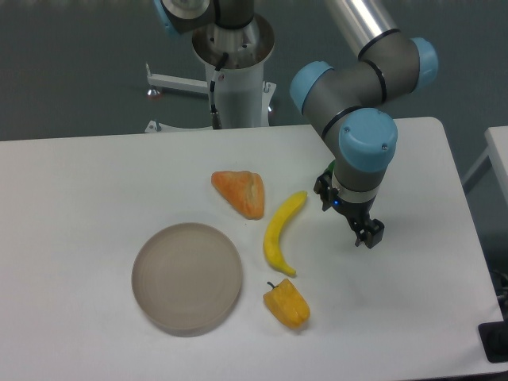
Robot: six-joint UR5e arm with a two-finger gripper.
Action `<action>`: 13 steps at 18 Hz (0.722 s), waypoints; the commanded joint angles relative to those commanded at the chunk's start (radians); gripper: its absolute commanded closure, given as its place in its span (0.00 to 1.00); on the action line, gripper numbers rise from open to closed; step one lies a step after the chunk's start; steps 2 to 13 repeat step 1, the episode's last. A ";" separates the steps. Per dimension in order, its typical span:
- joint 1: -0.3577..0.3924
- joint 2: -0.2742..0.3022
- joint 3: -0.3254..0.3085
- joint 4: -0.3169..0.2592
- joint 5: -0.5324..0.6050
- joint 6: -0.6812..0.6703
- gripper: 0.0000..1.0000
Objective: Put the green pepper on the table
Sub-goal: 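Raise the open gripper away from the green pepper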
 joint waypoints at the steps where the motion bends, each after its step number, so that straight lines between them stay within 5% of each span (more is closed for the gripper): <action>1: 0.002 0.000 0.000 0.000 0.000 -0.002 0.00; 13: 0.002 0.000 0.000 0.000 0.000 -0.002 0.00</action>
